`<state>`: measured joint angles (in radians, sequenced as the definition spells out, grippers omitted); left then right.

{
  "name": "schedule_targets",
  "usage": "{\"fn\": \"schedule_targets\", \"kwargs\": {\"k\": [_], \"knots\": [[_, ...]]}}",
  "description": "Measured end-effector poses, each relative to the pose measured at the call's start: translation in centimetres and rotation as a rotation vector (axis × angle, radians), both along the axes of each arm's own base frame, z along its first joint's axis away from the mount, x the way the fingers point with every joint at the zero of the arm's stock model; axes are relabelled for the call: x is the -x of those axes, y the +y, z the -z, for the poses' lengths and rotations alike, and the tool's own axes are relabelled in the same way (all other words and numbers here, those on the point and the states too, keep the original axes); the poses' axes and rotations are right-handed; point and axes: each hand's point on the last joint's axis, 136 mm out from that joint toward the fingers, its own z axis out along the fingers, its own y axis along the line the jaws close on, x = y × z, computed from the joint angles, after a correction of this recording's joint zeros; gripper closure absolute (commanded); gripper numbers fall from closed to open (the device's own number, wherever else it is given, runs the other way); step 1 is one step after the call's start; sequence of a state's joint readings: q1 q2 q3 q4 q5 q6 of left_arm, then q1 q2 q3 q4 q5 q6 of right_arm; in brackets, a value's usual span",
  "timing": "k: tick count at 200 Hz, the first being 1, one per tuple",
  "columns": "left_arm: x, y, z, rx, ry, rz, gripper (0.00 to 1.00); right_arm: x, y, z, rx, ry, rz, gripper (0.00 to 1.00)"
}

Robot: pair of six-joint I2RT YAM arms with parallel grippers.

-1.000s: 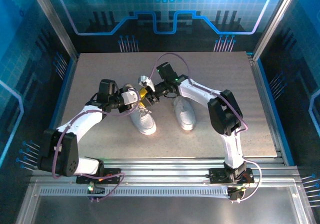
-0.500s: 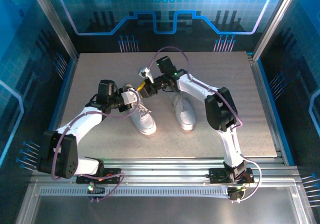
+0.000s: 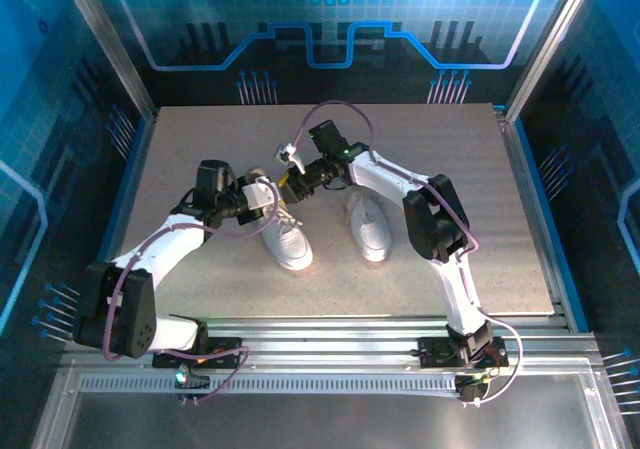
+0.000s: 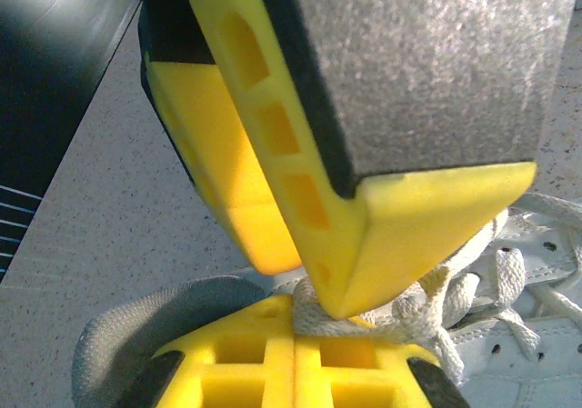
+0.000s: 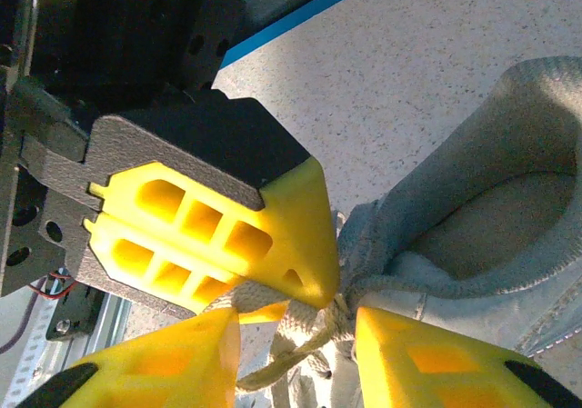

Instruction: Tie the shoes

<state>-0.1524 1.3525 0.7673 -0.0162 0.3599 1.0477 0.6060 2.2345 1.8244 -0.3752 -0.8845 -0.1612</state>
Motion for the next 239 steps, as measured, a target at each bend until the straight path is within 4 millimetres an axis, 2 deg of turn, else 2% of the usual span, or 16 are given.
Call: {"fn": "schedule_targets", "kwargs": {"k": [26,39,59,139,179,239], "knots": [[0.0,0.0,0.0,0.001,0.001,-0.001,1.0,-0.1,0.2,0.2,-0.003,0.0,-0.011,0.66],[0.0,0.0,0.0,0.001,0.001,-0.001,1.0,-0.1,0.3,0.3,-0.004,-0.002,-0.021,0.77],[-0.1,0.2,0.0,-0.003,0.001,-0.009,0.99,0.1,0.3,0.6,-0.003,0.004,-0.035,1.0],[0.1,0.1,0.3,-0.002,0.007,-0.006,0.98,0.2,-0.3,1.0,-0.027,-0.048,0.005,1.0],[0.1,0.2,-0.3,0.001,-0.01,-0.007,0.86,-0.3,-0.3,0.3,-0.04,-0.099,0.039,1.0],[0.2,0.3,-0.8,-0.003,-0.029,-0.013,0.63,-1.6,-0.8,0.6,-0.011,-0.154,0.108,1.0]]}}
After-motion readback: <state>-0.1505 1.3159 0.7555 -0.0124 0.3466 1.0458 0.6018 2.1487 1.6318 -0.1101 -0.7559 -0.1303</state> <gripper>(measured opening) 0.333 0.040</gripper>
